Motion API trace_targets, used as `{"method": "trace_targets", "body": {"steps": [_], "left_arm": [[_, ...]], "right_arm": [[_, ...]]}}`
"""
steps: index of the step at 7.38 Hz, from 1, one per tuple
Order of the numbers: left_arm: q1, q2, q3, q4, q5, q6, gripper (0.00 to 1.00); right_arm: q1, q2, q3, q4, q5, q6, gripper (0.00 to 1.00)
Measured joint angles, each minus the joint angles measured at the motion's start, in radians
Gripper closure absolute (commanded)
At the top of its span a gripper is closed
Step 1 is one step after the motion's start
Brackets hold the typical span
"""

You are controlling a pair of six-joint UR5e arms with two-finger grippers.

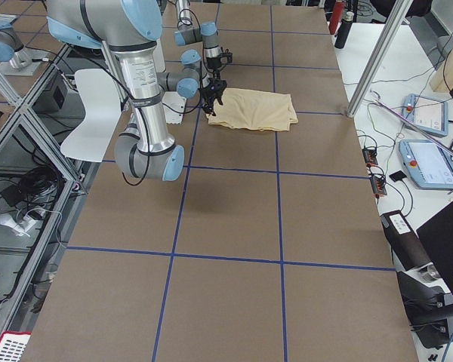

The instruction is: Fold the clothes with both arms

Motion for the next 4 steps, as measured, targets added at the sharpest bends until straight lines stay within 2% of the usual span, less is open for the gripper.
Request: {"method": "trace_targets", "body": {"steps": [1, 4], "left_arm": [[0.0, 0.0, 0.0, 0.0, 0.0, -0.004, 1.0], [0.0, -0.001, -0.001, 0.0, 0.002, -0.009, 1.0]], "right_arm": [[-0.009, 0.013, -0.016, -0.01, -0.002, 0.026, 0.3], [-0.03, 0.032, -0.051, -0.048, -0.003, 0.128, 0.33]]}}
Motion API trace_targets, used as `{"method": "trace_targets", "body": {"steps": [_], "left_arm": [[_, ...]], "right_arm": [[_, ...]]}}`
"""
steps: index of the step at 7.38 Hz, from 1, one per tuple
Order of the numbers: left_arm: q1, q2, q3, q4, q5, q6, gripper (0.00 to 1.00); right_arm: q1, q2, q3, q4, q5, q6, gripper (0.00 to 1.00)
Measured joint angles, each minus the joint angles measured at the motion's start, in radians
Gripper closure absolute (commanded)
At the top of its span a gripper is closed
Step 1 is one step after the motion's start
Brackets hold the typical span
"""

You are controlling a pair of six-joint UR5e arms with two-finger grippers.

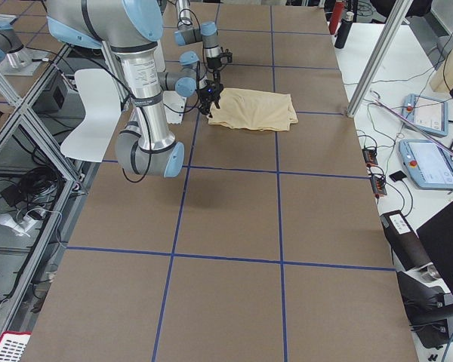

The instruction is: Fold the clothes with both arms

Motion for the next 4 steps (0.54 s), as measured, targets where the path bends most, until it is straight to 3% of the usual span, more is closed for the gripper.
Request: {"method": "trace_targets", "body": {"steps": [4], "left_arm": [[0.0, -0.001, 0.0, 0.0, 0.0, 0.0, 1.0]], "right_arm": [[-0.017, 0.004, -0.016, -0.006, 0.001, 0.028, 0.33]]}}
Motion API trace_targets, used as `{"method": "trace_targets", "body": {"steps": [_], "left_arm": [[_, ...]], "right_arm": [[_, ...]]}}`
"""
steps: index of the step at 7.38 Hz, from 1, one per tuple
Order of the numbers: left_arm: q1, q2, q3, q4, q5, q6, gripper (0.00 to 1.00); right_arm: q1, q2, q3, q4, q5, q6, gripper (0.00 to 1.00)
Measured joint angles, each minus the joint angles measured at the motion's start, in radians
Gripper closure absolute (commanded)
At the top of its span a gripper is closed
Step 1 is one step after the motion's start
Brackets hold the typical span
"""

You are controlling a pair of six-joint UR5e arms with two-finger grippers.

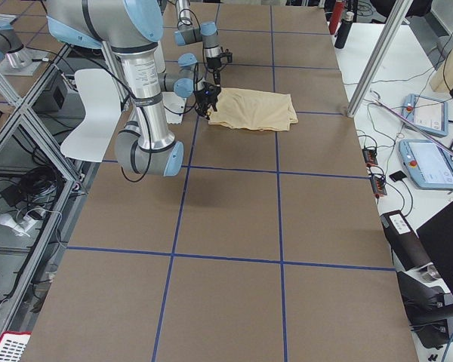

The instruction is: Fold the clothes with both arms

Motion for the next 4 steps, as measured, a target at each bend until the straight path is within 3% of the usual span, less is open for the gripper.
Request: {"method": "trace_targets", "body": {"steps": [3, 4], "left_arm": [[0.0, 0.0, -0.001, 0.0, 0.0, 0.0, 1.0], [0.0, 0.0, -0.001, 0.0, 0.0, 0.0, 1.0]], "right_arm": [[-0.003, 0.0, 0.0, 0.0, 0.0, 0.018, 0.42], [-0.004, 0.003, 0.0, 0.0, 0.0, 0.029, 0.53]]}}
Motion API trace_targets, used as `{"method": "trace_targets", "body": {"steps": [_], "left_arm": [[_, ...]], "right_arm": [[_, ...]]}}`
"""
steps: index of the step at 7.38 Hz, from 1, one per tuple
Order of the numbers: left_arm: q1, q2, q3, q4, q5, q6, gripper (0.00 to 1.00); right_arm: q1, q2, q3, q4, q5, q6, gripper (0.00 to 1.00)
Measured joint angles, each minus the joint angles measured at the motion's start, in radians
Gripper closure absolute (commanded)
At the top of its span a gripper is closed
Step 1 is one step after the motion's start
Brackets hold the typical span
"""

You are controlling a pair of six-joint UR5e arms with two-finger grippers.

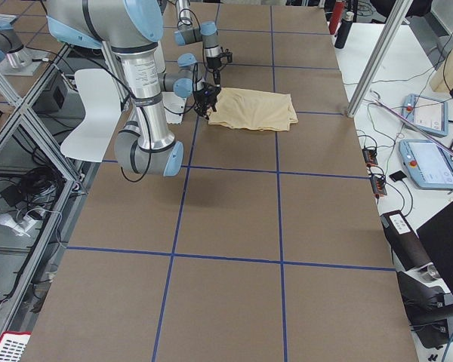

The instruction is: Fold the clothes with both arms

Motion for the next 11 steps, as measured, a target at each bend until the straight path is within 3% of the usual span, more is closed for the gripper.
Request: {"method": "trace_targets", "body": {"steps": [2, 3, 4, 5, 11], "left_arm": [[0.0, 0.002, -0.001, 0.0, 0.0, 0.0, 1.0], [0.0, 0.003, -0.001, 0.0, 0.0, 0.0, 1.0], [0.0, 0.003, -0.001, 0.0, 0.0, 0.0, 1.0], [0.0, 0.004, -0.001, 0.0, 0.0, 0.0, 1.0], [0.0, 0.0, -0.002, 0.0, 0.0, 0.0, 1.0]], "right_arm": [[-0.001, 0.021, -0.019, -0.001, -0.002, 0.027, 0.57], [-0.001, 0.031, -0.035, 0.0, -0.002, 0.033, 0.63], [-0.001, 0.035, -0.044, -0.001, -0.002, 0.035, 0.92], [-0.001, 0.038, -0.047, -0.001, -0.002, 0.036, 1.0], [0.015, 0.024, -0.007, -0.013, 0.001, 0.027, 1.0]]}}
